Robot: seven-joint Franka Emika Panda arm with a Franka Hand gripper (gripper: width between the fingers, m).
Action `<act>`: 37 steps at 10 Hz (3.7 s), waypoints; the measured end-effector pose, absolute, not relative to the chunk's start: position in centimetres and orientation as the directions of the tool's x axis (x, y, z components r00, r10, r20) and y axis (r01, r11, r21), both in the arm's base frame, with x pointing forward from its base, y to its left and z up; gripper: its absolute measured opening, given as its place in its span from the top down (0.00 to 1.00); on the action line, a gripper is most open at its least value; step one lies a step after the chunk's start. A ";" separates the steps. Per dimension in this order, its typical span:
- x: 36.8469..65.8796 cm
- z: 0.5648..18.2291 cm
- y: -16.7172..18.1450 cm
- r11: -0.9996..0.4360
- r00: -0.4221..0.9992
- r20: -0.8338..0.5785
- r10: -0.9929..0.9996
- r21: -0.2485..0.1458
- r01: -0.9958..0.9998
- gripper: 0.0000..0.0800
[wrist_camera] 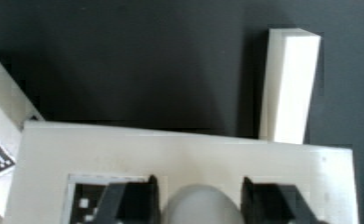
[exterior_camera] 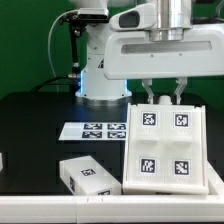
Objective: Assemble cabinet
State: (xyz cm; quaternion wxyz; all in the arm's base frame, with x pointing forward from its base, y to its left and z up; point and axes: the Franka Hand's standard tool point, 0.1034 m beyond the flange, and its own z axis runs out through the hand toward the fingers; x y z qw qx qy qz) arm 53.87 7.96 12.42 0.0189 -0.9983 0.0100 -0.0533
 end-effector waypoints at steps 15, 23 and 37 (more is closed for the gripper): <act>55.4 14.2 8.1 -0.986 0.986 0.054 0.160 -0.029 0.162 0.74; 60.1 15.1 7.3 -0.972 0.969 0.078 0.234 -0.003 0.235 0.74; 59.2 13.6 -2.4 -0.927 0.923 0.082 0.375 0.036 0.373 0.00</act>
Offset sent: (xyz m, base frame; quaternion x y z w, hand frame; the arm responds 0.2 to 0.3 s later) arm 0.0000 0.0000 0.0000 0.0000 0.0000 0.0000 1.0000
